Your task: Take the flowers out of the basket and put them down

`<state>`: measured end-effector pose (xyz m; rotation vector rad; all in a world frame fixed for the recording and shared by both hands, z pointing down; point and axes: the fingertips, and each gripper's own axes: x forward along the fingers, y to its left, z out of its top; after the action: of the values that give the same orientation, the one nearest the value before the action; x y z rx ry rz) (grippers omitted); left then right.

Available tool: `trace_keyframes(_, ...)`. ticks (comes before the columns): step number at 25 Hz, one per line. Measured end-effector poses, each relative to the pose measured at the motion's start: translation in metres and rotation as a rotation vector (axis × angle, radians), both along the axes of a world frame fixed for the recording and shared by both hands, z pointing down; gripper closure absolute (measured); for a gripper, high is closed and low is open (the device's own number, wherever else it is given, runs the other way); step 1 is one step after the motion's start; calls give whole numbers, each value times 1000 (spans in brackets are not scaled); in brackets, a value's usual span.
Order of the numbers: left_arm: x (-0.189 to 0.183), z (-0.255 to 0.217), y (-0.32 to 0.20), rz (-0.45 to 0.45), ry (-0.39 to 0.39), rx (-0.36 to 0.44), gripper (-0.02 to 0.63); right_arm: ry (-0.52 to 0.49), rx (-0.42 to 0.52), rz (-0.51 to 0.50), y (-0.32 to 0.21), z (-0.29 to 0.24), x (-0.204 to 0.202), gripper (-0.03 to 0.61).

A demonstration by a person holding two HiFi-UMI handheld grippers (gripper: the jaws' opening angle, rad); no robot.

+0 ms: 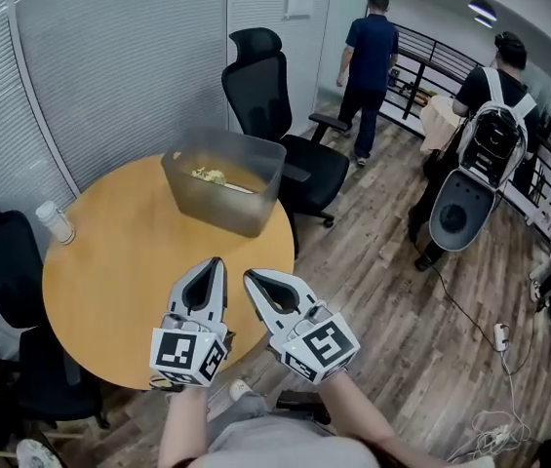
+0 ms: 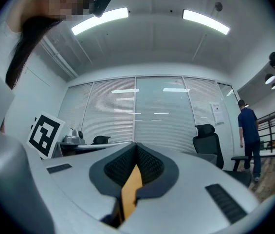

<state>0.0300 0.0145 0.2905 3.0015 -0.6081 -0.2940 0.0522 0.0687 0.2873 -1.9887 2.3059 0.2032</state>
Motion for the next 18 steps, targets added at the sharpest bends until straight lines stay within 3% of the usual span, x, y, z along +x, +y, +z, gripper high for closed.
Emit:
trace_keyframes(13, 18, 6, -96, -50, -22, -22, 609, -51, -28, -65, -98, 8, 23, 555)
trace_keyframes(18, 22, 8, -120, -70, -23, -20, 609, -28, -32, -55, -119, 9, 35, 555)
